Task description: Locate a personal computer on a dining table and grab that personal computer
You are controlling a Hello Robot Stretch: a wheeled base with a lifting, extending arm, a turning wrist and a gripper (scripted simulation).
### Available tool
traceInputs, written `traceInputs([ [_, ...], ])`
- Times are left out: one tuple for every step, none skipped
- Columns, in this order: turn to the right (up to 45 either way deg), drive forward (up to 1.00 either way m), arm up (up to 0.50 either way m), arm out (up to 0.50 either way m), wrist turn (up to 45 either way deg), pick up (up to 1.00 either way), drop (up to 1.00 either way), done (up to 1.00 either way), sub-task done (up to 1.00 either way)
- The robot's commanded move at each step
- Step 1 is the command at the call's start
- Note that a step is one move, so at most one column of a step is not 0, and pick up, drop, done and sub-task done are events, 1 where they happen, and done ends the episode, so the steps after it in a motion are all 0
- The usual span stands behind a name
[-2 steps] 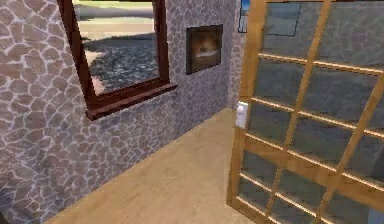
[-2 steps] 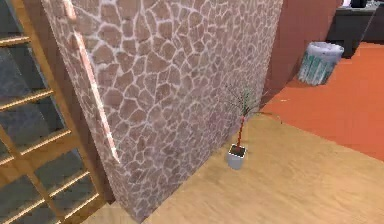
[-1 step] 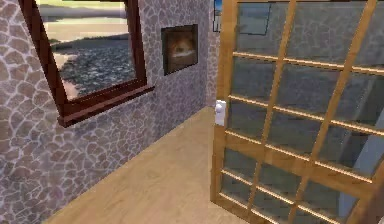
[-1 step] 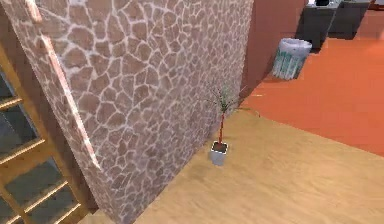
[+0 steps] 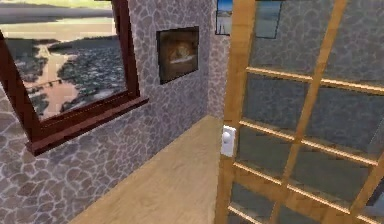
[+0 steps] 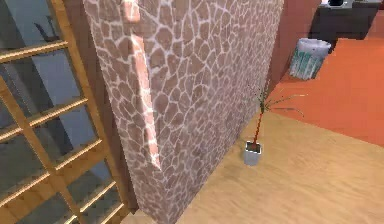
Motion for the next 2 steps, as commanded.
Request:
traceInputs([
  [-6.0,0.0,0.0,0.0,0.0,0.0,0.0,0.0,0.0],
  [-3.0,0.0,0.0,0.0,0.0,0.0,0.0,0.0,0.0],
])
